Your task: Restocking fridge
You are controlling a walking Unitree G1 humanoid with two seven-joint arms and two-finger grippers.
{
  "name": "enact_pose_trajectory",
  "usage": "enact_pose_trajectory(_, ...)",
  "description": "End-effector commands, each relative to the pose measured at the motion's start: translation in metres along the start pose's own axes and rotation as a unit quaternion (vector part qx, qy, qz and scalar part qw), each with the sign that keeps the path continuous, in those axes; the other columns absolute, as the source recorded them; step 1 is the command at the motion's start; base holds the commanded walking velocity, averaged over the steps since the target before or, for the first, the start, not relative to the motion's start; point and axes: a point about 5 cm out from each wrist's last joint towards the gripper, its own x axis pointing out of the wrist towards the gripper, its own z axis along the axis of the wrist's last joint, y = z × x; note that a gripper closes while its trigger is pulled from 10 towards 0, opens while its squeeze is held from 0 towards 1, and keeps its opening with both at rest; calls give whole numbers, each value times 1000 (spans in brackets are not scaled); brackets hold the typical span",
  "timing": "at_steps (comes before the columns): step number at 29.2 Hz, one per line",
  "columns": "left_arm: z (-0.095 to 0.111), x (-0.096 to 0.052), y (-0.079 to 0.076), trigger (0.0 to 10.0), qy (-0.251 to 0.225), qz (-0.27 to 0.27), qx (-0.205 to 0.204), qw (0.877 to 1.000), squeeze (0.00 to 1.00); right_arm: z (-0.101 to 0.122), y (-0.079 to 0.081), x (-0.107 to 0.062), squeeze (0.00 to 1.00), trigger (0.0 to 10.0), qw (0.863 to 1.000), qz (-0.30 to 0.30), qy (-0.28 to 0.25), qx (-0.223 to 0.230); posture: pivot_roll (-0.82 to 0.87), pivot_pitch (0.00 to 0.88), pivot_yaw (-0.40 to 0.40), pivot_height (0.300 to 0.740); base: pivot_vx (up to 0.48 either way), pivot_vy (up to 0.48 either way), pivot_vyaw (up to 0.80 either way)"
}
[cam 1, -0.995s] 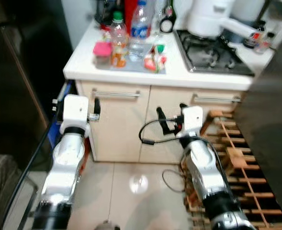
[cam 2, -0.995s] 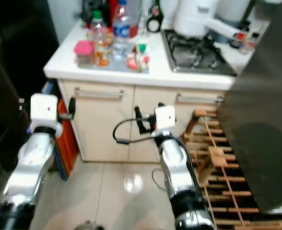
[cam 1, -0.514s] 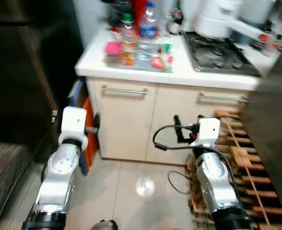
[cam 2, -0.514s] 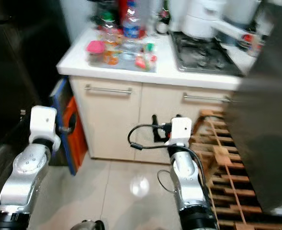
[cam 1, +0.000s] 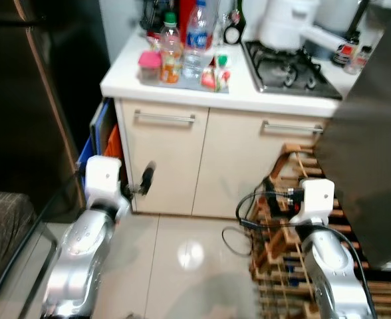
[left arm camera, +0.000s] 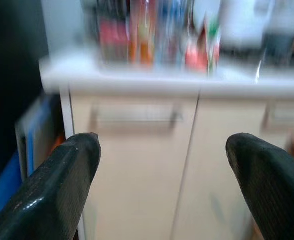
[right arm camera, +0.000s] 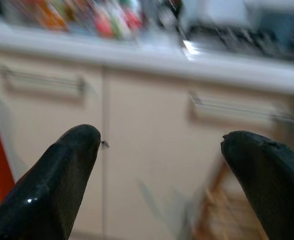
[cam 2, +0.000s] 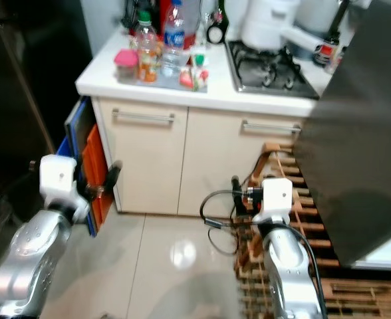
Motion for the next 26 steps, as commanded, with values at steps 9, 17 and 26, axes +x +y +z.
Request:
enact_pose_trajectory(9,28,14,16,10000,-54,38,60,996,0,24,21,30,0,10000,998,21,-51,-4,-32,0,-21,740,480,0,0)
enact_pose_trajectory(17,34,22,17,10000,-62,26,56,996,0,20,26,31,0,10000,998,22,-50,2,-25,0,-16,740,480,0,0)
enact_pose_trajectory(26,45,25,8,10000,-91,15,46,995,0,22,27,30,0,10000,997,33,-63,-16,-38,0,-30,740,480,0,0)
